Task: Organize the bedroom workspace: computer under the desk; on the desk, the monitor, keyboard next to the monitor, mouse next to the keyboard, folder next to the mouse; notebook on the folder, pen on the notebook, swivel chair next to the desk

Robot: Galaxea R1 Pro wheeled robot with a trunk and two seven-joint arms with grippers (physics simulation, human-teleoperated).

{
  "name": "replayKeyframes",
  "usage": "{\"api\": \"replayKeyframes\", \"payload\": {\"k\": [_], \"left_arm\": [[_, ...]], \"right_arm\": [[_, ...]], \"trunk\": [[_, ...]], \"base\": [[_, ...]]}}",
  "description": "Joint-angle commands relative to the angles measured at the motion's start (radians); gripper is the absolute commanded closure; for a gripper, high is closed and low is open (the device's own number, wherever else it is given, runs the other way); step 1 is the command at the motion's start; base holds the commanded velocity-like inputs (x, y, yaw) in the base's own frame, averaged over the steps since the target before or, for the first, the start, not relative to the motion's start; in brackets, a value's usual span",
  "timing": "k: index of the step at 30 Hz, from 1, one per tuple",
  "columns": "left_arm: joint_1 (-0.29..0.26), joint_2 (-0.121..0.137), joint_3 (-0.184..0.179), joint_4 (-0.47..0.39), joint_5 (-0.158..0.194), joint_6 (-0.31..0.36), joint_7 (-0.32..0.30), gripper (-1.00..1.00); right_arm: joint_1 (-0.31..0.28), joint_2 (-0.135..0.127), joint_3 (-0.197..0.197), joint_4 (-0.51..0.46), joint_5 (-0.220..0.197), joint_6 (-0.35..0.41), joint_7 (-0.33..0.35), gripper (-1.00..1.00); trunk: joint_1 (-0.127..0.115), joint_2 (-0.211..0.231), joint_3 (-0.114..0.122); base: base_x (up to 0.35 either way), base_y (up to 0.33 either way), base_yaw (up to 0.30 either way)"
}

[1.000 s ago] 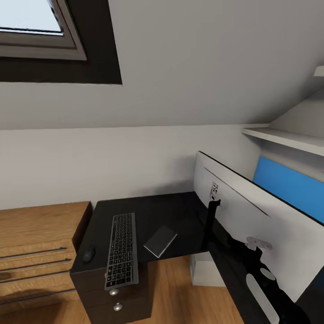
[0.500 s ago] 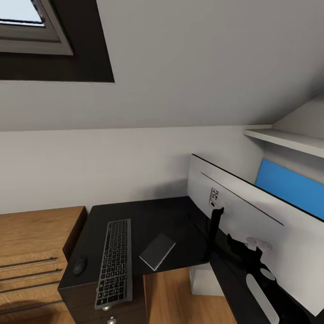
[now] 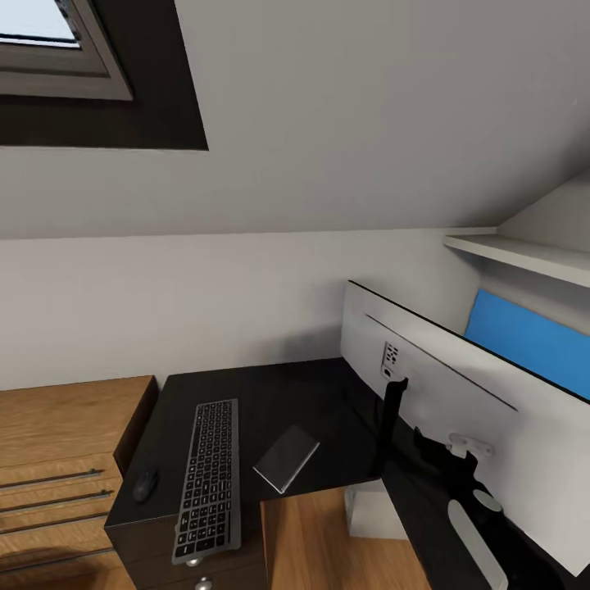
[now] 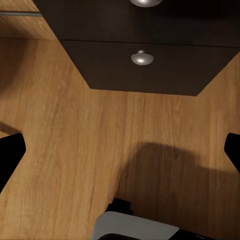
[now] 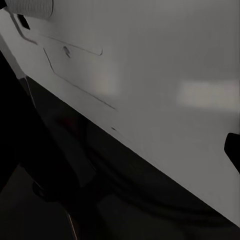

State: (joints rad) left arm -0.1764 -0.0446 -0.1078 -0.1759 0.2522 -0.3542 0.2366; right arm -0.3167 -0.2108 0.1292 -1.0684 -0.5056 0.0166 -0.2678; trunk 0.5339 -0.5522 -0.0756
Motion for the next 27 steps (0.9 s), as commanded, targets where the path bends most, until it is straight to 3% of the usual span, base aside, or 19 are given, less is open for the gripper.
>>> {"api": "replayKeyframes", "payload": {"k": [1, 11, 17, 27], "left_arm": [[-0.001, 0.0, -0.009, 0.0, 0.007, -0.003, 0.006, -1.0], [-0.001, 0.0, -0.007, 0.0, 0.007, -0.003, 0.006, -1.0], [-0.001, 0.001, -0.007, 0.0, 0.007, -0.003, 0.006, -1.0], [-0.001, 0.002, -0.007, 0.0, 0.007, -0.003, 0.006, -1.0]], "right_arm": [[-0.001, -0.001, 0.005, -0.001, -0.006, 0.002, -0.008, -1.0], [-0.001, 0.008, 0.013, 0.031, 0.026, 0.0, -0.008, -1.0], [-0.001, 0.034, 0.015, 0.053, 0.051, -0.001, -0.007, -1.0], [-0.001, 0.09, 0.043, 0.113, 0.159, -0.079, -0.008, -1.0]], "trunk": [[0.0, -0.002, -0.002], [0.0, -0.002, -0.002], [0.0, -0.002, -0.002], [0.0, -0.002, -0.002]], "base": [[0.0, 0.0, 0.0], [0.0, 0.0, 0.0], [0.0, 0.0, 0.0], [0.0, 0.0, 0.0]]}}
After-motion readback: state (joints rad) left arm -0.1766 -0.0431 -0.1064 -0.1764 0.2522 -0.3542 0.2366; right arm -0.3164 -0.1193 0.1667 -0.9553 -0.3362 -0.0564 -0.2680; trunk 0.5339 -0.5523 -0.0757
